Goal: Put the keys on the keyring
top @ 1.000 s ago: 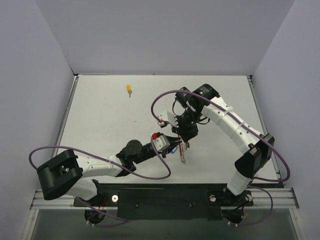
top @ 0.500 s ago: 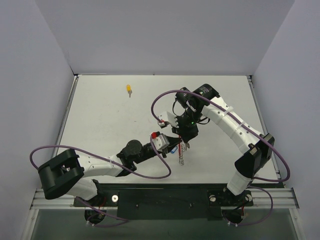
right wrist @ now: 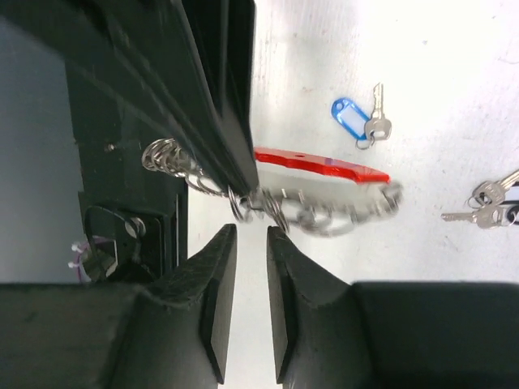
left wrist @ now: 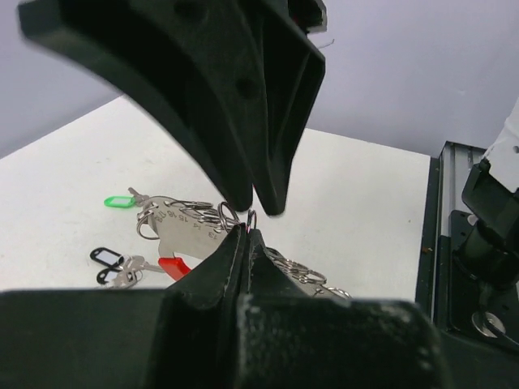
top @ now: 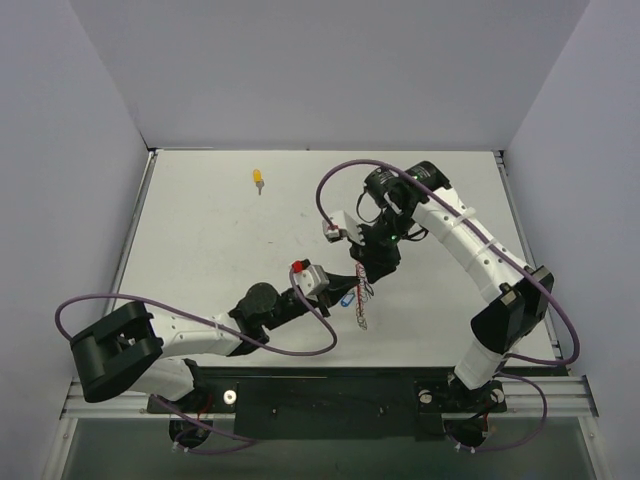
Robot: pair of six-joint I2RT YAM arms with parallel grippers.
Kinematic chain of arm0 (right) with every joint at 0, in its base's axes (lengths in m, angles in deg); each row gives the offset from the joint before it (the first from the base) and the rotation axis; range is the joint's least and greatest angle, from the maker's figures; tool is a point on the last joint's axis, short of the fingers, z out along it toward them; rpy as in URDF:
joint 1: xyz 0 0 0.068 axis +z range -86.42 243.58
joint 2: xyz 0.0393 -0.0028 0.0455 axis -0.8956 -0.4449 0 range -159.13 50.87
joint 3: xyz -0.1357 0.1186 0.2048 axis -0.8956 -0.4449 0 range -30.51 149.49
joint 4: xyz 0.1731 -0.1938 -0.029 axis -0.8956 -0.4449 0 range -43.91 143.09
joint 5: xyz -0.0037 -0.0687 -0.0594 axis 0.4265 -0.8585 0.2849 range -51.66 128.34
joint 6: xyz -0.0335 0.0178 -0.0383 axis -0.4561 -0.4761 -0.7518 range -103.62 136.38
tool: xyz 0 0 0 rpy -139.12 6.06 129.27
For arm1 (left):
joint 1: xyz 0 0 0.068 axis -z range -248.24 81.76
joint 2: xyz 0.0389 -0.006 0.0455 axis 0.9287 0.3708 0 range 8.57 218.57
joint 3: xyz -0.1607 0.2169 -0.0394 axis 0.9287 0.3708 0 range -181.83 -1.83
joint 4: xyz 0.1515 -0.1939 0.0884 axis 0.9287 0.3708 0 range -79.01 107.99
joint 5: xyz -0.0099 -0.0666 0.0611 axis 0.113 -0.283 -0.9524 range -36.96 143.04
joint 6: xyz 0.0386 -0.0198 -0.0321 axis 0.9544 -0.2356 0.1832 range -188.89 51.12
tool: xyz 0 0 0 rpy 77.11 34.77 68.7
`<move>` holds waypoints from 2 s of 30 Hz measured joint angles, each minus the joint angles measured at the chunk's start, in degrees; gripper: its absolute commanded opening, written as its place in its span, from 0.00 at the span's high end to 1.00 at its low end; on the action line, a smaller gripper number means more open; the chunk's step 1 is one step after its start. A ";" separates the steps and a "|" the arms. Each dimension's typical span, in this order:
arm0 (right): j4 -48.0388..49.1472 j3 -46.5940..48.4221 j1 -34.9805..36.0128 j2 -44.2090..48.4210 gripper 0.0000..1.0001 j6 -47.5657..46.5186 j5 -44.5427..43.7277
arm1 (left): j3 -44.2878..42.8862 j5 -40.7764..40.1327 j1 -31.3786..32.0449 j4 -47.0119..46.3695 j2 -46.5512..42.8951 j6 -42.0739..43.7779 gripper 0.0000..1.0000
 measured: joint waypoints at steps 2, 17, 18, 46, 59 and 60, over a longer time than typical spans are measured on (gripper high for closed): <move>-0.04 0.15 -2.40 0.00 0.60 -1.14 3.41 | 1.97 -0.57 -0.35 -1.86 -1.03 -2.10 1.00; 0.26 -2.45 -7.02 2.47 0.63 -7.28 23.50 | 10.62 -3.80 -3.78 -9.51 -2.58 -16.26 1.00; 0.31 -2.54 -7.02 2.43 0.64 -7.39 24.33 | 10.62 -3.89 -3.87 -9.57 -2.58 -16.83 1.00; 0.33 -7.50 -6.25 0.04 0.69 -3.76 25.88 | 7.91 -0.11 -4.94 -10.47 -2.40 -18.58 1.00; 1.84 -5.55 -8.70 1.09 0.63 0.76 24.11 | 5.31 3.23 -5.53 -10.60 -1.81 -18.58 1.00; 1.90 -5.55 -8.70 1.18 0.62 0.83 24.13 | 5.25 3.48 -5.55 -10.62 -1.81 -18.60 1.00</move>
